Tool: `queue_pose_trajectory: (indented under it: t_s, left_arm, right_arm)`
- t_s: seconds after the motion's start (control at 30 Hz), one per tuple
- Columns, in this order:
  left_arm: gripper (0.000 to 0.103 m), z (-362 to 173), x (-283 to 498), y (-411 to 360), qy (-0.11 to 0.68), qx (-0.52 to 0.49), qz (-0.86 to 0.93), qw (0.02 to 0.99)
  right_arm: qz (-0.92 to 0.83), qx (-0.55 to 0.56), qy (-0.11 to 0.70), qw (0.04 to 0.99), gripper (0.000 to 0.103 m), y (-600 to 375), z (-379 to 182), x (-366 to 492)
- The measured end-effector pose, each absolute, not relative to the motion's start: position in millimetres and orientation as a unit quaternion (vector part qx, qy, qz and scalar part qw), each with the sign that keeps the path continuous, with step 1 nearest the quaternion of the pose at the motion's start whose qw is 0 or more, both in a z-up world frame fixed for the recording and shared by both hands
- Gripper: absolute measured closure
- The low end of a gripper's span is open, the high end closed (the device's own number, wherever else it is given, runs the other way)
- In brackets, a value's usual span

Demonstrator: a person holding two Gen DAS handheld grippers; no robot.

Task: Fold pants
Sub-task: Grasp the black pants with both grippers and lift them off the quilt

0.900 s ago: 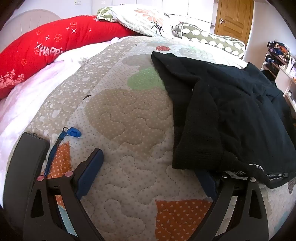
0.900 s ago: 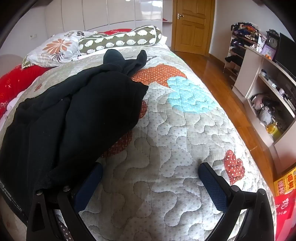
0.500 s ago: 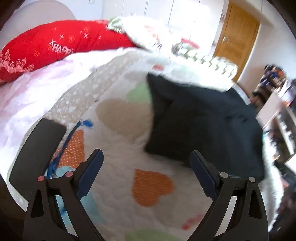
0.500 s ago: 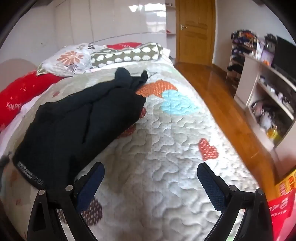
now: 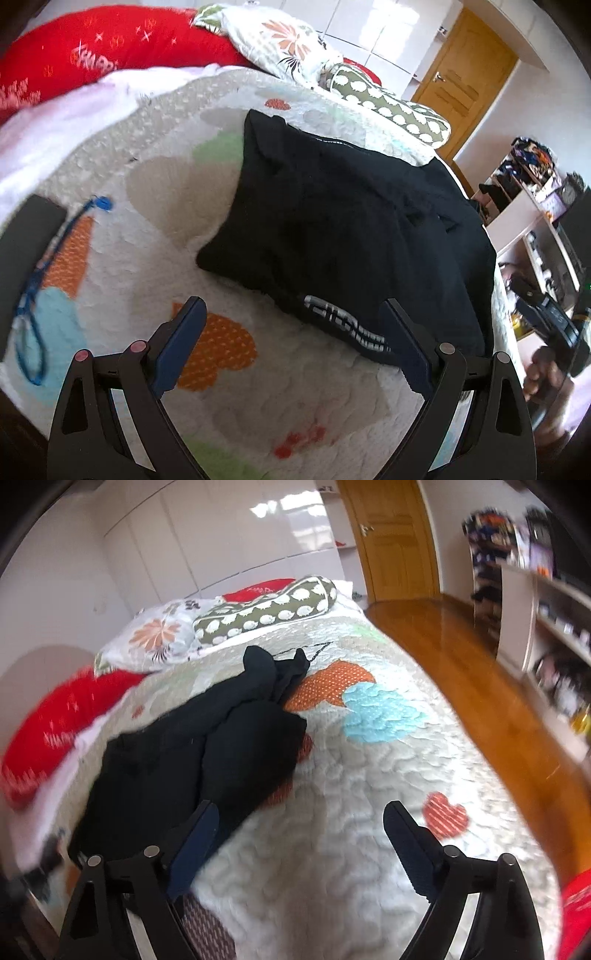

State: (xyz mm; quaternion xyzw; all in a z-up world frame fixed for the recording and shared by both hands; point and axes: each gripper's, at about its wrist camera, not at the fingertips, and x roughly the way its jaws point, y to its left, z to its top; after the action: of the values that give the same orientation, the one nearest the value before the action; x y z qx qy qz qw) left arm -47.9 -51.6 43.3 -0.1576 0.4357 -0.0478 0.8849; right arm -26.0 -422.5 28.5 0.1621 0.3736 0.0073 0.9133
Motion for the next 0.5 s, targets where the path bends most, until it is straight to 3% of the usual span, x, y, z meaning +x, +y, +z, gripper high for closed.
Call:
queue_pose_trajectory:
  t_s: [0.13, 0.17, 0.27, 0.3, 0.33, 0.37, 0.43, 0.5]
  left_arm:
    - [0.008, 31, -28, -53, 0.455, -0.175, -0.045, 0.872]
    - [0.008, 27, -23, -54, 0.461, -0.183, -0.048, 0.867]
    - [0.008, 21, -11, -60, 0.46, -0.186, -0.045, 0.867]
    - [0.009, 21, -8, -63, 0.451, -0.185, -0.044, 0.872]
    - [0.025, 21, -5, -64, 0.447, -0.185, -0.047, 0.874]
    - [0.055, 21, -1, -65, 0.449, -0.183, -0.047, 0.873]
    - [0.085, 24, 4, -61, 0.456, -0.176, -0.035, 0.871]
    - [0.089, 32, 3, -49, 0.447, -0.2, -0.054, 0.87]
  right_arm:
    - [0.023, 0.173, 0.393, 0.903, 0.025, -423, 9, 18]
    - [0.027, 0.175, 0.397, 0.901, 0.031, -422, 4, 28]
    - [0.042, 0.179, 0.389, 0.903, 0.062, -418, -6, 48]
    - [0.051, 0.183, 0.386, 0.903, 0.078, -416, -6, 52]
    - [0.059, 0.185, 0.386, 0.902, 0.084, -415, -5, 55]
    - [0.061, 0.185, 0.382, 0.903, 0.091, -415, -1, 55]
    - [0.058, 0.187, 0.361, 0.912, 0.096, -419, 13, 45]
    - [0.058, 0.2, 0.332, 0.92, 0.099, -430, 35, 24]
